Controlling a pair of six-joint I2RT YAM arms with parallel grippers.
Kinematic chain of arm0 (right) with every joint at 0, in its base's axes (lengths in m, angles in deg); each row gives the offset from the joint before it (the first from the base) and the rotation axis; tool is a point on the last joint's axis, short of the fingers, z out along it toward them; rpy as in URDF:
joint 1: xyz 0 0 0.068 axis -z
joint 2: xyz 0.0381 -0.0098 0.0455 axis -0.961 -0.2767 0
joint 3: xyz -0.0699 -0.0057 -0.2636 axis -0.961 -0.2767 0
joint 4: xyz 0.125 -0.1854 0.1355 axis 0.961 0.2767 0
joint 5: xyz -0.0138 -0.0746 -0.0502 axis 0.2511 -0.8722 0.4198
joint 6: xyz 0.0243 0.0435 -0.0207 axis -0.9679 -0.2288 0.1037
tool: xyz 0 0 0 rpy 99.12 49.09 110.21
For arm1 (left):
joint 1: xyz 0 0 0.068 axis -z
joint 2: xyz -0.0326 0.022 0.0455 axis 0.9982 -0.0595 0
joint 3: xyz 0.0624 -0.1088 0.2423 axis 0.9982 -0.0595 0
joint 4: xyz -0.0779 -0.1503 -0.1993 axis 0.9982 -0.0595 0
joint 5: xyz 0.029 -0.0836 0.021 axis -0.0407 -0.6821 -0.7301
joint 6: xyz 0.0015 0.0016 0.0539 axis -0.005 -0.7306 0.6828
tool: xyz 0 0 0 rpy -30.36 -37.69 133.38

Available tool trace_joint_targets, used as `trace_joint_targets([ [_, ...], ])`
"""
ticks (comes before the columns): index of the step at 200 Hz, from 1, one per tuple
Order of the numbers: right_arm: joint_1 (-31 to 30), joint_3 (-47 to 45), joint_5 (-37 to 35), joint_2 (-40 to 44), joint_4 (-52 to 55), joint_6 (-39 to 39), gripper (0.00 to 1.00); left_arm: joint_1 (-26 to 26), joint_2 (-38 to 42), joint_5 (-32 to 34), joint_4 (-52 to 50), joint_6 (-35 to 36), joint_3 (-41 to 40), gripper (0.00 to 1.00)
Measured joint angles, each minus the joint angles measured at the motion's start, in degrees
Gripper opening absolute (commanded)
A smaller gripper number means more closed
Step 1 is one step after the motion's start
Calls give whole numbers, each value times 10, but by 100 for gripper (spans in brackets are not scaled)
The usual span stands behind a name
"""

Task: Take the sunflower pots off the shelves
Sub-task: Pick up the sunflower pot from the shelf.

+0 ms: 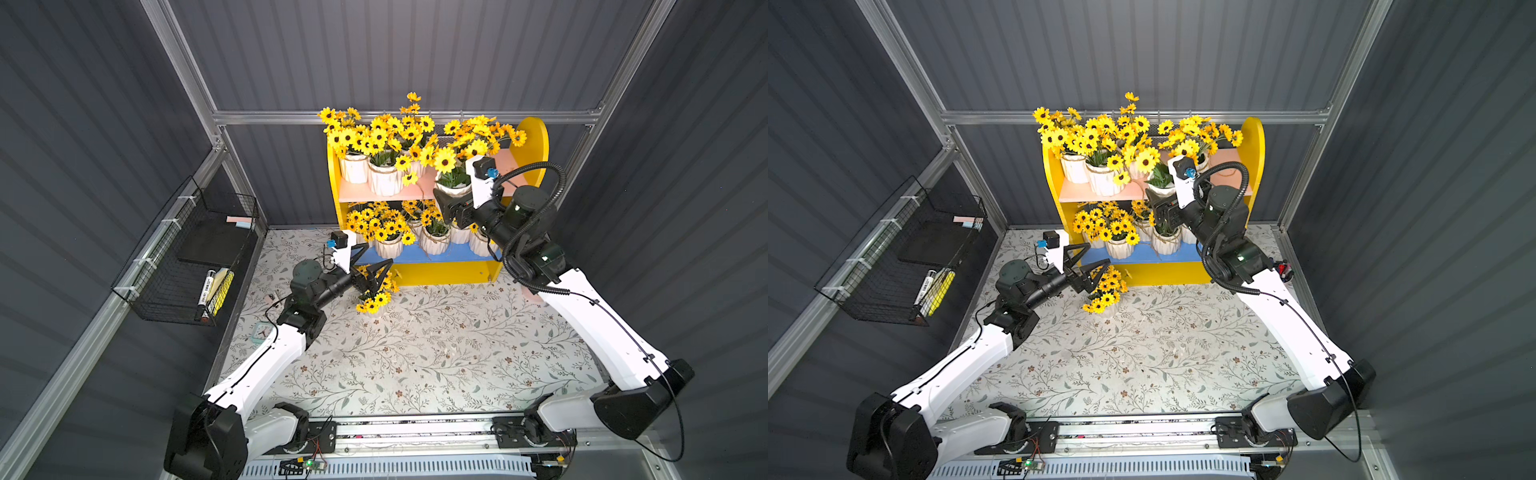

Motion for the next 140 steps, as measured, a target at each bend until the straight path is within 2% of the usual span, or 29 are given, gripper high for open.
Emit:
trace_joint_targets([
  [40,25,107,24,-8,40,-13,0,0,8,0,0,0,0,100],
  [87,45,220,50,-62,47,-28,0,-3,10,-3,0,-2,0,99],
  [140,50,213,73,-97,73,-38,0,-4,9,-4,0,-2,0,99],
])
